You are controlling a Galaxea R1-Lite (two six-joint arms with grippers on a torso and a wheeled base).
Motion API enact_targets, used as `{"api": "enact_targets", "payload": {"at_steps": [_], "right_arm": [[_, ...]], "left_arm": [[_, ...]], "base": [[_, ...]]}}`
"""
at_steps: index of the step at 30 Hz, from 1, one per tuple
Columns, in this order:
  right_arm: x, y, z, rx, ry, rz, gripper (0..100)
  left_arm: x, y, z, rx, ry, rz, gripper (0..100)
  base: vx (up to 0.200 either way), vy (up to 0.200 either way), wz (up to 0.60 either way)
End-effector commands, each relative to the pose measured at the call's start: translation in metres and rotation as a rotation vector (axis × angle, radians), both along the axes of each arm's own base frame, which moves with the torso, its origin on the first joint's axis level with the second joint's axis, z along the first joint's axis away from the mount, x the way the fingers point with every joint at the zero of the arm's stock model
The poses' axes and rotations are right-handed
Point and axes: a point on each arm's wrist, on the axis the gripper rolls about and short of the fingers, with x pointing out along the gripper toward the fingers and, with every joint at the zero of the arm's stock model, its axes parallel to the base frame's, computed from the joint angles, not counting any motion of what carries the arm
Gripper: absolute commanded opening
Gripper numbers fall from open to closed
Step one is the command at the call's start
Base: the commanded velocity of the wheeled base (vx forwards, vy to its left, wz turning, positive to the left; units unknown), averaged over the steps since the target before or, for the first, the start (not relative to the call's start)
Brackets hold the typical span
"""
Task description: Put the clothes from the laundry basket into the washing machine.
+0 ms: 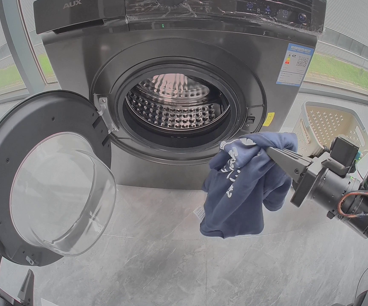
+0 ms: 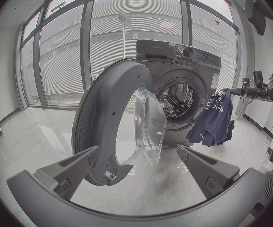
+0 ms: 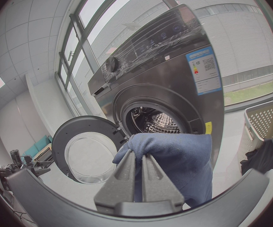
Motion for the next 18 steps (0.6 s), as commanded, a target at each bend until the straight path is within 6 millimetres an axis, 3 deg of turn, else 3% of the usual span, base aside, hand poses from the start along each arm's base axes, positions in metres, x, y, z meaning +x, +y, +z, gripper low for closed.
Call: {"api": "enact_targets", "payload": {"at_steps": [1,9,10,12,14,18], "right_arm": [[0.004,0.020,-0.006,-0.011,0.016,0.044,0],[0.024,0.046,-0.011,0.043,-0.018,0.048,0],[0.024,0.046,-0.011,0.043,-0.018,0.048,0],[0.034,0.058,-0.010,0.092,-0.041,0.011,0],[0.036,0.063,-0.008,0.110,-0.056,0.005,0],[0.049,0.076,-0.002,0.152,-0.090,0.002,0]], "left_arm": [[0.000,0.000,-0.005,0.003,-0.001,0.002,100],[0.002,0.000,-0.003,-0.006,0.006,0.008,100],[-0.001,0.000,0.009,-0.030,-0.057,0.002,100],[-0.012,-0.002,0.051,-0.059,-0.215,-0.036,100],[-0.008,-0.006,0.070,-0.001,-0.198,-0.158,100],[0.015,-0.012,0.077,0.025,-0.049,-0.415,100]], "base": [[0.000,0.000,0.00],[0.000,0.000,0.00],[0.000,0.000,0.00],[0.000,0.000,0.00],[0.000,0.000,0.00],[0.000,0.000,0.00]]}}
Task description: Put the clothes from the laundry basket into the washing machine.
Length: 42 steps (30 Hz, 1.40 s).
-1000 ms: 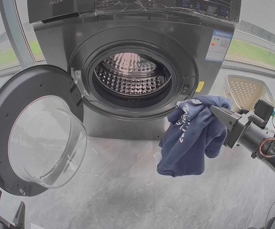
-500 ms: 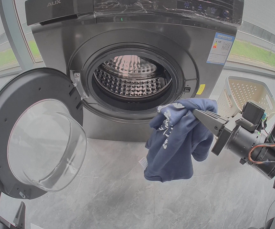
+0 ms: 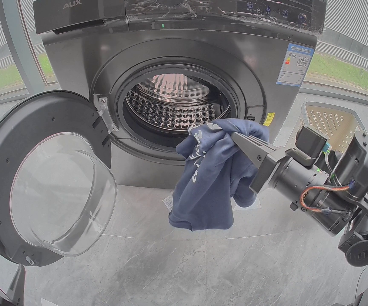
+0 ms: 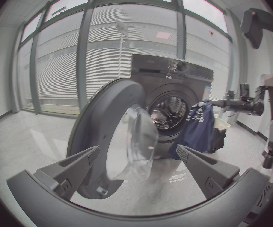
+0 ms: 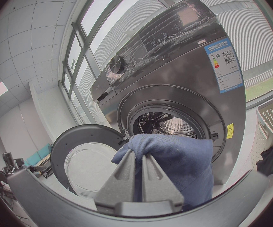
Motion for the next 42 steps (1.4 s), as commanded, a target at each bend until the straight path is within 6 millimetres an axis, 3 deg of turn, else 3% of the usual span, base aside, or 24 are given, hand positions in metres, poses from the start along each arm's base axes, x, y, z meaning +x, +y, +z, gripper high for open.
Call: {"api": "enact_targets", "payload": {"at_steps": [1,5,7,12,13,19,24,25,42], "right_arm": [[0.025,0.029,0.004,0.081,-0.049,-0.019,0],[0.034,0.035,0.011,0.129,-0.090,-0.034,0],[0.036,0.036,0.015,0.159,-0.107,-0.049,0],[0.038,0.038,0.014,0.165,-0.106,-0.047,0],[0.038,0.038,0.013,0.162,-0.105,-0.045,0],[0.041,0.041,0.007,0.140,-0.097,-0.048,0],[0.042,0.044,0.001,0.119,-0.082,-0.046,0],[0.044,0.047,-0.009,0.100,-0.062,-0.046,0],[0.048,0.050,-0.011,0.127,-0.082,-0.034,0]], "left_arm": [[0.029,-0.009,0.050,0.038,0.109,-0.355,100],[0.057,-0.008,0.062,0.008,0.225,-0.506,100],[0.081,-0.010,0.068,-0.002,0.279,-0.625,100],[0.104,-0.022,0.067,0.003,0.322,-0.758,100],[0.118,-0.031,0.063,0.006,0.368,-0.775,100],[0.154,-0.064,0.053,0.019,0.417,-0.815,100],[0.168,-0.079,0.047,0.018,0.428,-0.847,100],[0.185,-0.092,0.030,0.028,0.480,-0.851,100],[0.214,-0.131,-0.022,0.023,0.588,-0.843,100]], "base": [[0.000,0.000,0.00],[0.000,0.000,0.00],[0.000,0.000,0.00],[0.000,0.000,0.00],[0.000,0.000,0.00],[0.000,0.000,0.00],[0.000,0.000,0.00],[0.000,0.000,0.00],[0.000,0.000,0.00]]}}
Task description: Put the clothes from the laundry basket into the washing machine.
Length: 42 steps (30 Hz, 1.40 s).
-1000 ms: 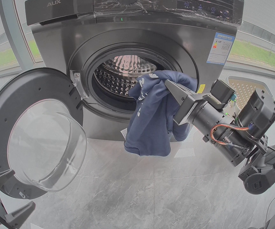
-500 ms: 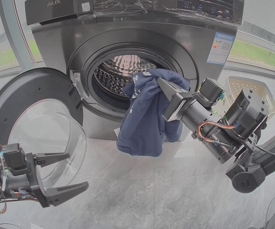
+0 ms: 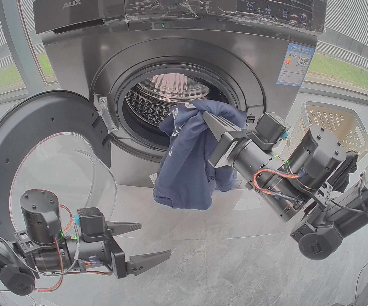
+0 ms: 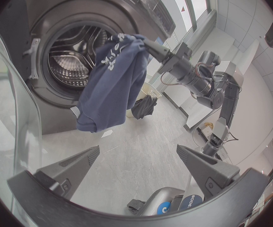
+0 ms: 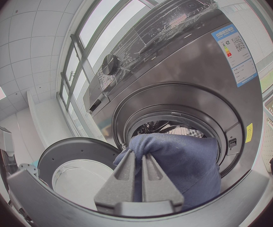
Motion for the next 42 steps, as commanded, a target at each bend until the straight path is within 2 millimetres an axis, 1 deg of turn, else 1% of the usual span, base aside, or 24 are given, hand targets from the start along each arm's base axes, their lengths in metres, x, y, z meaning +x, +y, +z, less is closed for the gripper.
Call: {"api": "enact_targets", "payload": {"at_steps": [1,2,4,7,10,13,19,22,24,31,33,34,35,39,40,42], "right_arm": [[0.000,0.002,-0.004,-0.001,0.000,0.007,0],[0.000,0.002,-0.004,-0.001,0.000,0.007,0],[0.000,0.002,-0.003,0.002,-0.001,0.008,0],[-0.003,0.001,0.000,0.025,-0.023,0.008,0],[-0.004,-0.002,-0.001,0.016,-0.016,0.004,0],[-0.008,-0.007,0.008,0.028,-0.030,0.004,0],[-0.011,0.001,0.009,0.027,-0.040,0.041,0],[-0.009,0.004,0.011,0.034,-0.048,0.043,0],[-0.006,0.007,0.013,0.043,-0.058,0.042,0],[-0.010,0.011,0.012,0.048,-0.064,0.055,0],[-0.011,0.011,0.013,0.050,-0.066,0.060,0],[-0.011,0.011,0.013,0.050,-0.066,0.060,0],[-0.012,0.012,0.013,0.046,-0.070,0.060,0],[-0.012,0.012,0.014,0.042,-0.074,0.058,0],[-0.014,0.012,0.015,0.044,-0.077,0.062,0],[-0.014,0.013,0.015,0.044,-0.077,0.065,0]], "left_arm": [[0.012,-0.013,-0.029,0.053,0.086,-0.012,100],[0.012,-0.013,-0.029,0.053,0.086,-0.012,100],[0.015,-0.014,-0.039,0.063,0.100,-0.003,100],[0.011,-0.016,-0.042,0.049,0.096,0.019,100],[0.012,-0.020,-0.043,0.034,0.094,0.035,100],[0.017,-0.026,-0.051,0.013,0.121,0.053,100],[0.029,-0.034,-0.068,-0.014,0.089,0.070,100],[0.032,-0.036,-0.074,-0.015,0.089,0.076,100],[0.038,-0.036,-0.081,-0.020,0.104,0.091,100],[0.056,-0.044,-0.078,-0.126,0.132,0.146,100],[0.067,-0.042,-0.078,-0.138,0.110,0.182,100],[0.067,-0.042,-0.078,-0.138,0.110,0.182,100],[0.076,-0.041,-0.076,-0.155,0.093,0.210,100],[0.080,-0.040,-0.075,-0.165,0.087,0.223,100],[0.085,-0.040,-0.071,-0.187,0.076,0.234,100],[0.089,-0.041,-0.069,-0.205,0.070,0.243,100]], "base": [[0.000,0.000,0.00],[0.000,0.000,0.00],[0.000,0.000,0.00],[0.000,0.000,0.00],[0.000,0.000,0.00],[0.000,0.000,0.00],[0.000,0.000,0.00],[0.000,0.000,0.00],[0.000,0.000,0.00],[0.000,0.000,0.00],[0.000,0.000,0.00],[0.000,0.000,0.00],[0.000,0.000,0.00],[0.000,0.000,0.00],[0.000,0.000,0.00],[0.000,0.000,0.00]]}}
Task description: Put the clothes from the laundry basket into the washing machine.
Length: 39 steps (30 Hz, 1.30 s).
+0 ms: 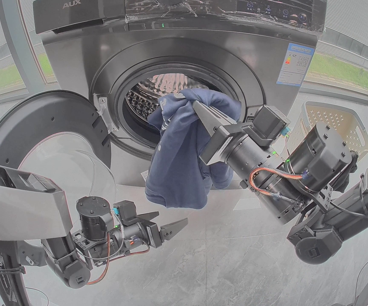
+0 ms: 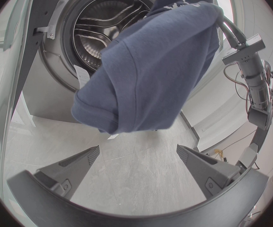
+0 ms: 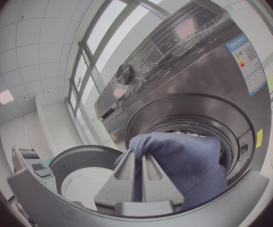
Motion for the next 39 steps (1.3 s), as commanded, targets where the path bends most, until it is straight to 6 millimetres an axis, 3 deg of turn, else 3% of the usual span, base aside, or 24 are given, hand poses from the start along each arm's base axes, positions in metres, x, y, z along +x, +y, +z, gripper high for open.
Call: {"api": "enact_targets", "payload": {"at_steps": [1,12,23,39], "right_arm": [[-0.002,0.001,0.001,0.003,-0.001,0.007,0],[-0.002,0.002,0.001,0.003,-0.003,0.007,0],[-0.001,0.002,0.002,0.006,-0.005,0.005,0],[-0.001,0.003,0.000,0.002,-0.002,0.005,0]], "left_arm": [[0.011,-0.001,0.005,-0.032,-0.025,0.028,100],[0.021,-0.008,0.014,-0.076,-0.061,0.047,100],[0.020,-0.013,0.002,-0.056,-0.034,0.036,100],[0.031,-0.016,0.010,-0.081,-0.084,0.102,100]], "base": [[0.000,0.000,0.00],[0.000,0.000,0.00],[0.000,0.000,0.00],[0.000,0.000,0.00]]}}
